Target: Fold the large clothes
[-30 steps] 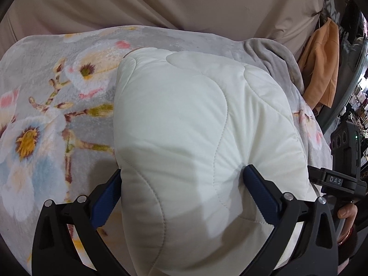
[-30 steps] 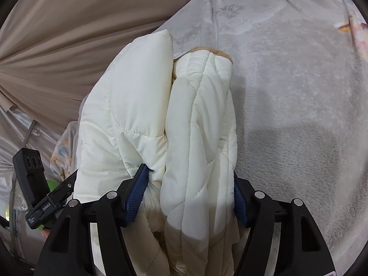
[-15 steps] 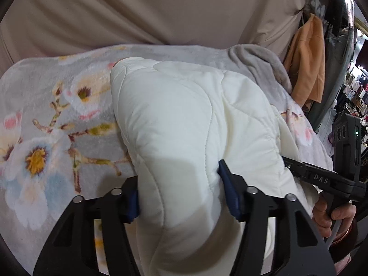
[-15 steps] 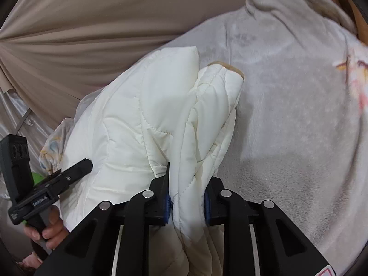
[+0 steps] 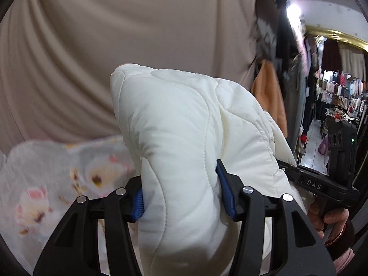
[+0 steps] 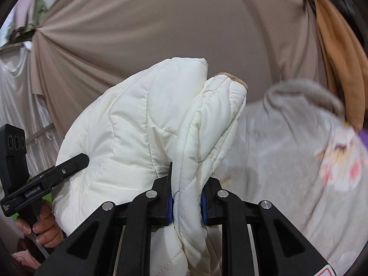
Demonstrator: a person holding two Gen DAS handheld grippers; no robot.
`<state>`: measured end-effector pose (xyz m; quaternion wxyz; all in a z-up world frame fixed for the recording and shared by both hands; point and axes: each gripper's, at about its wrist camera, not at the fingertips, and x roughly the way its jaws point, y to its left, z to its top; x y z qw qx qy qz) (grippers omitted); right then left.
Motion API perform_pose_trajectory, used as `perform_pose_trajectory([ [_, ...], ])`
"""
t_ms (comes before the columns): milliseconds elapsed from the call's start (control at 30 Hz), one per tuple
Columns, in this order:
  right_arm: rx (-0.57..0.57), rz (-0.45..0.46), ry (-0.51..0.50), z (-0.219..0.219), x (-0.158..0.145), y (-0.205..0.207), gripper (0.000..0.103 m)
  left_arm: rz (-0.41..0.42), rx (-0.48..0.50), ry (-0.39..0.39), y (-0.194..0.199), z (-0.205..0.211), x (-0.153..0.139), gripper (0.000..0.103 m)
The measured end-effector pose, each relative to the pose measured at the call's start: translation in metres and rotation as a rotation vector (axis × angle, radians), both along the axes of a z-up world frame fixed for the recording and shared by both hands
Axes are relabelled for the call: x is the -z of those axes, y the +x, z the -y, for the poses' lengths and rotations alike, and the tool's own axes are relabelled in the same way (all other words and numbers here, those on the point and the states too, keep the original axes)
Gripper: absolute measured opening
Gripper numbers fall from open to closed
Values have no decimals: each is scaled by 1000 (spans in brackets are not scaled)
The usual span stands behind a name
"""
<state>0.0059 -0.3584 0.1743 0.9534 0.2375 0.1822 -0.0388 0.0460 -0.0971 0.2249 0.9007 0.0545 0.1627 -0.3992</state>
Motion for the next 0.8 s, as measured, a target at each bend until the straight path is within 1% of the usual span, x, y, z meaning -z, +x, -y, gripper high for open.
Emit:
perform_pose_trajectory([
  [67, 10, 74, -55, -13, -30, -12, 18, 103, 8, -48, -19, -19, -25, 51],
  [200, 11, 241, -150, -47, -87, -35, 18, 269, 14, -143, -45, -60, -62, 52],
  [233, 7, 289, -182, -59, -102, -40, 18, 294, 10, -162, -48, -70, -69, 52],
  [300, -10, 341, -223, -76, -123, -41, 18, 335, 1, -195, -49, -88, -80, 52],
  [367, -38, 391, -233, -90, -139, -33, 18, 374, -10, -224, -45, -107, -90, 52],
  [433, -61, 430, -243, -101, -150, -20, 18, 416, -34, -241, -36, -123, -94, 53],
  [500, -84, 449, -237, -109, -157, -4, 18, 434, -66, -235, -22, -133, -94, 54],
  [567, -112, 444, -211, -114, -156, 26, 18, 416, -104, -217, 3, -140, -90, 55],
  [633, -138, 400, -165, -116, -146, 64, 18, 356, -140, -183, 41, -146, -78, 56],
  [667, -153, 368, -138, -115, -135, 87, 18, 314, -156, -163, 62, -145, -69, 56],
  [700, -164, 332, -114, -115, -123, 110, 19, 250, -174, -140, 91, -145, -55, 56],
  [767, -190, 244, -55, -114, -87, 158, 19, 142, -205, -108, 138, -141, -22, 56],
  [800, -204, 190, -21, -113, -64, 183, 19, 65, -228, -84, 170, -139, 5, 56],
])
